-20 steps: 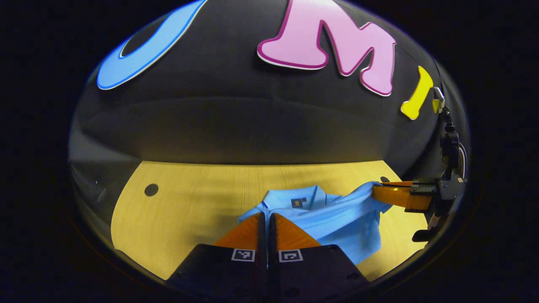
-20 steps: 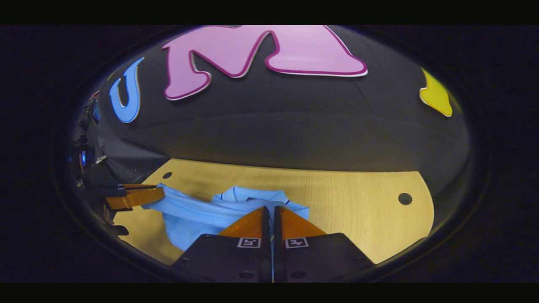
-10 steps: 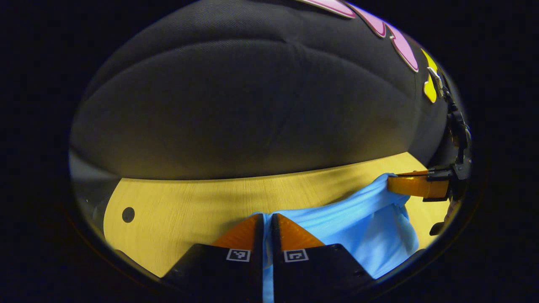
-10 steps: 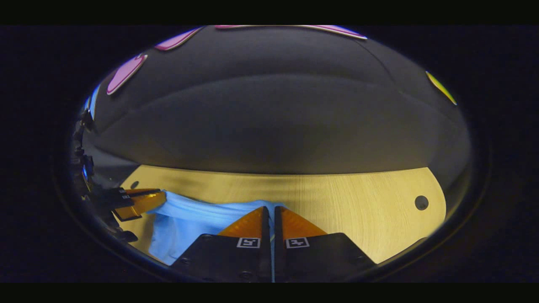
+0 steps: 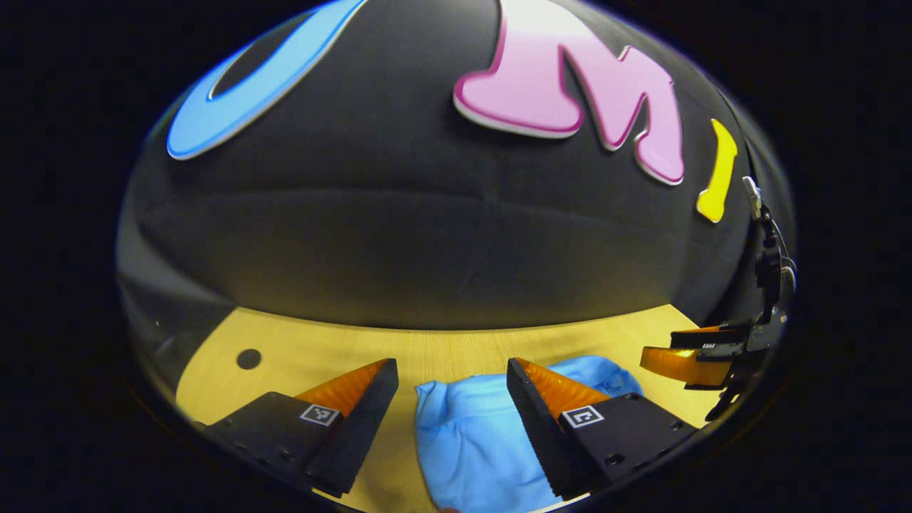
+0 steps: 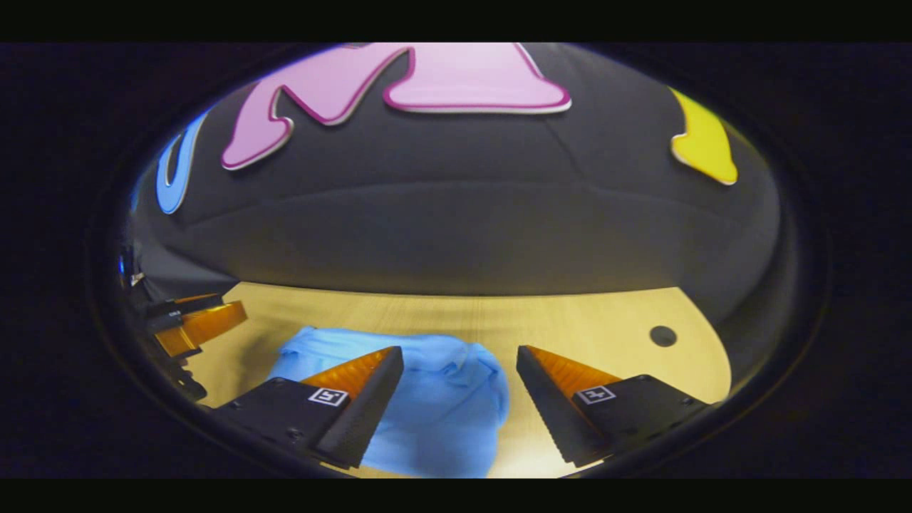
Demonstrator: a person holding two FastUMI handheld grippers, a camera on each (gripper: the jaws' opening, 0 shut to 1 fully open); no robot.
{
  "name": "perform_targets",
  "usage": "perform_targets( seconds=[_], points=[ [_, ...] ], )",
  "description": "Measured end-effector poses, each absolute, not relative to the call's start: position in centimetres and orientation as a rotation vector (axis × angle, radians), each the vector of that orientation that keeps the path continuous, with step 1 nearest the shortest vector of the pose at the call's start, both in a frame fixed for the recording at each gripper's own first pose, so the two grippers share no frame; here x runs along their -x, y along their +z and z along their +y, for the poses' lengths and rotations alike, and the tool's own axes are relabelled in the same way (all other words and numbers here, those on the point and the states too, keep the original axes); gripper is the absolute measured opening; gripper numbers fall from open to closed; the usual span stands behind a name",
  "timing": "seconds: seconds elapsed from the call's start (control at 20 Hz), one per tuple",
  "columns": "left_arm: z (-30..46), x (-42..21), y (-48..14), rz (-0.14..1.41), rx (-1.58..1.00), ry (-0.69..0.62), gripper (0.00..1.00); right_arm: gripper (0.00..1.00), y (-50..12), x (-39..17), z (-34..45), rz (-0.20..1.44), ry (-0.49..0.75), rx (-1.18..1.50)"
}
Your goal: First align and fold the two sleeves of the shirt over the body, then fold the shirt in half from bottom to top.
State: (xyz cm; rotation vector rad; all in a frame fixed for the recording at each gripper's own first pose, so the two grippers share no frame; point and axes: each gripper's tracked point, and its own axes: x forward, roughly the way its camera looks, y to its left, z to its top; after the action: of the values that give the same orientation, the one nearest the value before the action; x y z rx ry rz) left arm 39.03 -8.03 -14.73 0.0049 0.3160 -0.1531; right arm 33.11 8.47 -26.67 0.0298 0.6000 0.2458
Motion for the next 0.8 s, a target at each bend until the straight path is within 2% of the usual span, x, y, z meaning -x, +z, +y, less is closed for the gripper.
perform_targets(
  seconds=[0.15,0.35,0.6,0.8],
  points=[
    [-7.1,-32.4,-11.0,0.238,-0.046,-0.152,0.98,0.99,-22.3,-29.0,6.5,0.536,0.193,-0.064],
    [-6.7,-23.1,-6.0,0.187,-0.011,-0.198,0.97,0.99,-15.1,-23.2,4.8,0.452,0.181,-0.038],
    [-5.1,-12.2,0.0,0.113,-0.067,-0.202,0.97,0.99,-5.7,-13.1,4.8,0.340,0.213,-0.085],
    [-5.5,-4.1,3.2,0.067,-0.055,-0.234,0.97,0.99,-2.1,-4.3,4.4,0.308,0.219,-0.057]
  ],
)
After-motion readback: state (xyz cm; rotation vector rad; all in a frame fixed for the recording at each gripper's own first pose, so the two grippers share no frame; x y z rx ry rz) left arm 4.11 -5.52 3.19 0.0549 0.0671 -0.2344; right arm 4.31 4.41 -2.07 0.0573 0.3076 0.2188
